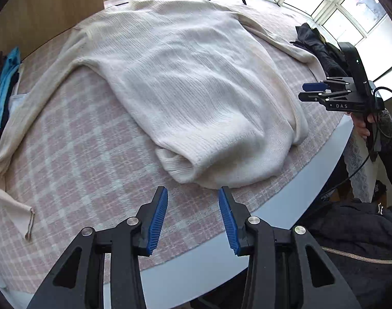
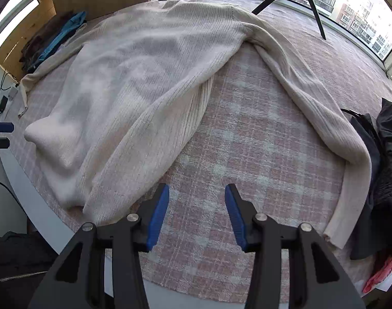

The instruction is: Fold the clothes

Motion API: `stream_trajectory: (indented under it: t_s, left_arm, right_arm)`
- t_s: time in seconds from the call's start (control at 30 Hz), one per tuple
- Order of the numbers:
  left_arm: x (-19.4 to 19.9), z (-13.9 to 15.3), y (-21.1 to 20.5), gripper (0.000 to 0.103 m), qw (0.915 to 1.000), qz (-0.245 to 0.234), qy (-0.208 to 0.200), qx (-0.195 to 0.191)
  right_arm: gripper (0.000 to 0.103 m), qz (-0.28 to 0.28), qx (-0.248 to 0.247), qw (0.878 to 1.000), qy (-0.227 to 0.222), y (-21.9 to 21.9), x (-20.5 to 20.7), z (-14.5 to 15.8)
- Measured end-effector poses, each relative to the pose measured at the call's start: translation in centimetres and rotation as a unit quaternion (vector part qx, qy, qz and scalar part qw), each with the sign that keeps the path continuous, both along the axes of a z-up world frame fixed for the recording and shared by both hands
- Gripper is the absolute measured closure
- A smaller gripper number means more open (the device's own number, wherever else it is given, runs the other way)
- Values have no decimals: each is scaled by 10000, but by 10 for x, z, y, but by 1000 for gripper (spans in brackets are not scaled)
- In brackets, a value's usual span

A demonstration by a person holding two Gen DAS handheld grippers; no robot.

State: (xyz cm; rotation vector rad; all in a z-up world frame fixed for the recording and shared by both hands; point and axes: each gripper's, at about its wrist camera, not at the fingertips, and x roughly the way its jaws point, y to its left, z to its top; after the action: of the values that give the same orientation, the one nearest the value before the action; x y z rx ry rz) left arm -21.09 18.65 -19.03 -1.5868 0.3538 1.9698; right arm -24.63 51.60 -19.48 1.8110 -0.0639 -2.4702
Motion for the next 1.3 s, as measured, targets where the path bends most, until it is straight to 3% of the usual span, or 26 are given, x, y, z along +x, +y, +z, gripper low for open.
stream_trajectory:
  t_s: [0.07, 0.1, 0.13, 0.2, 0.33, 0.47, 0.53, 0.8, 0.93, 1.07, 1.2, 1.3]
  left_arm:
    - [0, -12, 23, 68, 9998, -74, 58, -174]
    - [0, -18, 35, 77, 9996, -111, 87, -261]
    - [-4, -20, 39, 101, 9997, -43, -1, -240]
    - [-12, -16, 34, 100, 9998, 168, -145, 3]
    - [-28, 17, -5, 100, 9975, 659, 219, 124]
    - [-60, 27, -76, 100, 9857, 1662, 260, 132]
    - [-69, 23, -92, 100, 9828, 1822, 285, 47]
    - [-91, 7, -100, 100, 9845, 1745, 172, -55]
    - [-95, 5, -107, 100, 9857, 1680, 113, -76]
    - [-91, 9, -106, 100, 9881, 1532, 105, -39]
    - [-84, 10, -100, 100, 9911, 1326, 99, 7]
    - [-79, 11, -96, 100, 9938, 1107, 76, -1]
  right_arm:
    - [58, -12, -63, 10000, -46, -4, -3, -5]
    - [58, -37, -96, 9999, -56, -4, -3, -5]
    - [58, -46, -149, 9999, -54, -3, -3, -4]
    - [58, -73, -176, 9998, -6, 0, -1, 0]
    - [58, -317, -277, 9991, 105, 17, 2, 6]
    - [58, -537, -514, 9970, 222, 33, -9, 5]
    - [58, -439, -602, 9969, 269, 27, -17, 4]
    - [58, 715, -449, 9960, 294, -42, -49, -14]
    - [58, 1269, -800, 9882, 312, -78, -48, -16]
    - [58, 670, -1286, 9894, -67, -85, -41, -16]
    - [58, 250, -1825, 9828, -137, -93, -21, -2]
    - [58, 399, -1314, 9904, -155, -120, -24, -10]
